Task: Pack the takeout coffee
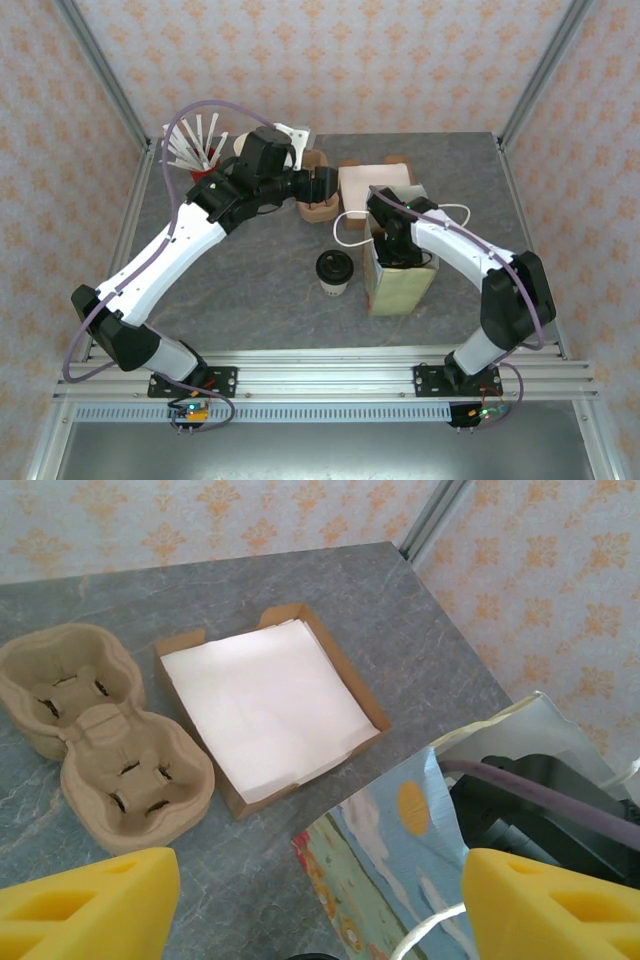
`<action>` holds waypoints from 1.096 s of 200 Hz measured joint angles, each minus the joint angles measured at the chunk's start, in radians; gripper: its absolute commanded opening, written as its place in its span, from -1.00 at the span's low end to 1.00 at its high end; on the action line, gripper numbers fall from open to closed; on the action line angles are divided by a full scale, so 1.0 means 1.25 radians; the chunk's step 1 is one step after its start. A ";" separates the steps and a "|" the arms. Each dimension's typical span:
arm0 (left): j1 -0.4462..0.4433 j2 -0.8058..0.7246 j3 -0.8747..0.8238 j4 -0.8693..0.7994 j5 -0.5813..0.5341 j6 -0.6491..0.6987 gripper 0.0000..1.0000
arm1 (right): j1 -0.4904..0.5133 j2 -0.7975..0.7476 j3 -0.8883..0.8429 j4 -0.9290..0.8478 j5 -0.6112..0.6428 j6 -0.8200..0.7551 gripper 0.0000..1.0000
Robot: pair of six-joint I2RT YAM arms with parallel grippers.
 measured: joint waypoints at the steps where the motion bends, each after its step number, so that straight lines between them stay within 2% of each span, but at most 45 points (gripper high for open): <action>1: 0.000 0.000 0.000 0.000 0.000 0.000 0.50 | 0.000 0.000 -0.002 0.002 0.000 0.001 -0.28; 83: 0.000 0.000 -0.009 0.008 0.000 -0.015 0.50 | 0.000 0.030 -0.079 0.110 0.001 0.023 -0.18; 151: 0.000 0.000 -0.016 0.008 0.000 -0.016 0.48 | 0.000 0.035 -0.099 0.140 0.009 0.028 -0.05; 219: 0.000 -0.019 -0.034 0.009 0.000 -0.017 0.49 | 0.000 0.009 -0.073 0.109 0.036 0.010 0.35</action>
